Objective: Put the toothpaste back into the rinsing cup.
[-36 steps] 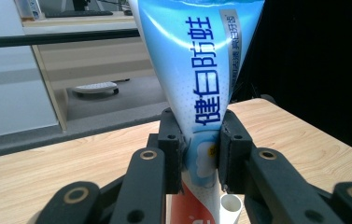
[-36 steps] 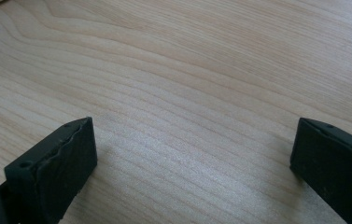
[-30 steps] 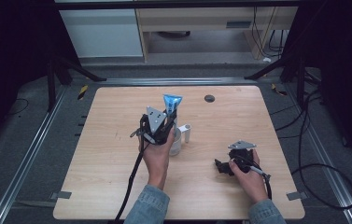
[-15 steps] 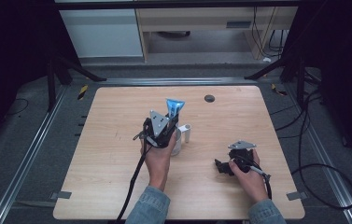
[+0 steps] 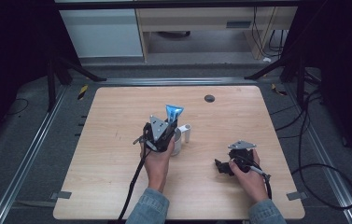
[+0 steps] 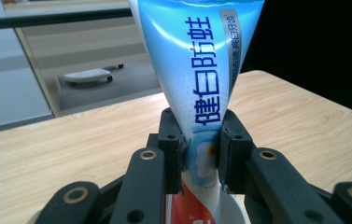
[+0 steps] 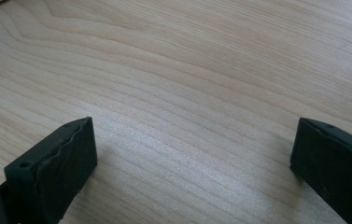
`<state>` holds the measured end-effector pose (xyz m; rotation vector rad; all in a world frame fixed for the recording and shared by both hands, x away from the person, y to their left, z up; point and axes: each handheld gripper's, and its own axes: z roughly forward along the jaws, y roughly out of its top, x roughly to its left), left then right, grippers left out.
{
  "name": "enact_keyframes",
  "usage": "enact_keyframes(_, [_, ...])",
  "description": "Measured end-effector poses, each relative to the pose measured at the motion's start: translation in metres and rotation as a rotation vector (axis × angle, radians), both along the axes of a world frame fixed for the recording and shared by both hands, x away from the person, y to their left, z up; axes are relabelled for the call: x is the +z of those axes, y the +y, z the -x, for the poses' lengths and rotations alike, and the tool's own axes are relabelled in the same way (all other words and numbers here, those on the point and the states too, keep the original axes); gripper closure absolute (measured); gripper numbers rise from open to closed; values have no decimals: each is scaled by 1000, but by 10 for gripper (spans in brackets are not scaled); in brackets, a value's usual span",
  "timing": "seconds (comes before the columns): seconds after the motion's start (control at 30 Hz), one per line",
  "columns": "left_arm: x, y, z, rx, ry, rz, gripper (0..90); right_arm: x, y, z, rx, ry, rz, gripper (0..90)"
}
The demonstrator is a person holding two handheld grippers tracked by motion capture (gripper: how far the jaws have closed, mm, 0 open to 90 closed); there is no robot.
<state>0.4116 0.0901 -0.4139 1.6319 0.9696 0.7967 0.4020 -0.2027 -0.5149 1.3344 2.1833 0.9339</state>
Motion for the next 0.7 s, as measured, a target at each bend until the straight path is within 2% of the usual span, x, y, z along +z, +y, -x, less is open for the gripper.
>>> enact_keyframes(0.3, [-7,0,0,-7,26,-15,737,0,0,0,0,0,0,8])
enact_keyframes(0.7, [-6,-1,0,3,47,-31,736,0,0,0,0,0,0,7])
